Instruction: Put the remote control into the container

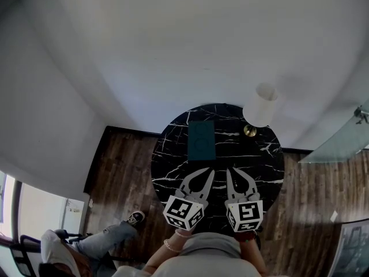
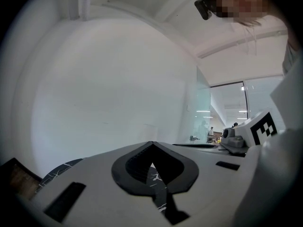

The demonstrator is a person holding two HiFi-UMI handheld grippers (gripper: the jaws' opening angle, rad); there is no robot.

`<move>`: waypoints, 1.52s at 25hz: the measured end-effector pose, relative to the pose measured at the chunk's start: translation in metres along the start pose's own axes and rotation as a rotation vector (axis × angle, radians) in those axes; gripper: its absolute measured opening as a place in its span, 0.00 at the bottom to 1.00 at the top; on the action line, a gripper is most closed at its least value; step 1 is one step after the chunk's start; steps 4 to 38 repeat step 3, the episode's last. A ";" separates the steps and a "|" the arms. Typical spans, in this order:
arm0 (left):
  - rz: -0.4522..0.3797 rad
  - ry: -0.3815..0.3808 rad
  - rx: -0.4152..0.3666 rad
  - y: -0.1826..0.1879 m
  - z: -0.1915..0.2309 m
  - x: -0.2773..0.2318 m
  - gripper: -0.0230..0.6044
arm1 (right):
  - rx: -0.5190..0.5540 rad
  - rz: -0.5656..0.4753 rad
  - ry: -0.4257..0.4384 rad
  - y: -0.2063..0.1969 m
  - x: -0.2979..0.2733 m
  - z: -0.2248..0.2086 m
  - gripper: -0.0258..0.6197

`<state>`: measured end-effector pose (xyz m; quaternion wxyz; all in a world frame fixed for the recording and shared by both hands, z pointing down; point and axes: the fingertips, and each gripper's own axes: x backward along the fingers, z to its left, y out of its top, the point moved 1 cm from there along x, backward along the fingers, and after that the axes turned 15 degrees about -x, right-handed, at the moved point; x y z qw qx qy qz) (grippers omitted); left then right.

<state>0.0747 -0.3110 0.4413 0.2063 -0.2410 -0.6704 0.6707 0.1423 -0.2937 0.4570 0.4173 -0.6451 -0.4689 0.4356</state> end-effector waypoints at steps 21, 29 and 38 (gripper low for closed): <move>-0.003 -0.001 -0.003 0.001 -0.003 0.001 0.04 | 0.002 0.002 0.000 -0.001 0.002 0.000 0.06; -0.003 -0.001 -0.003 0.001 -0.003 0.001 0.04 | 0.002 0.002 0.000 -0.001 0.002 0.000 0.06; -0.003 -0.001 -0.003 0.001 -0.003 0.001 0.04 | 0.002 0.002 0.000 -0.001 0.002 0.000 0.06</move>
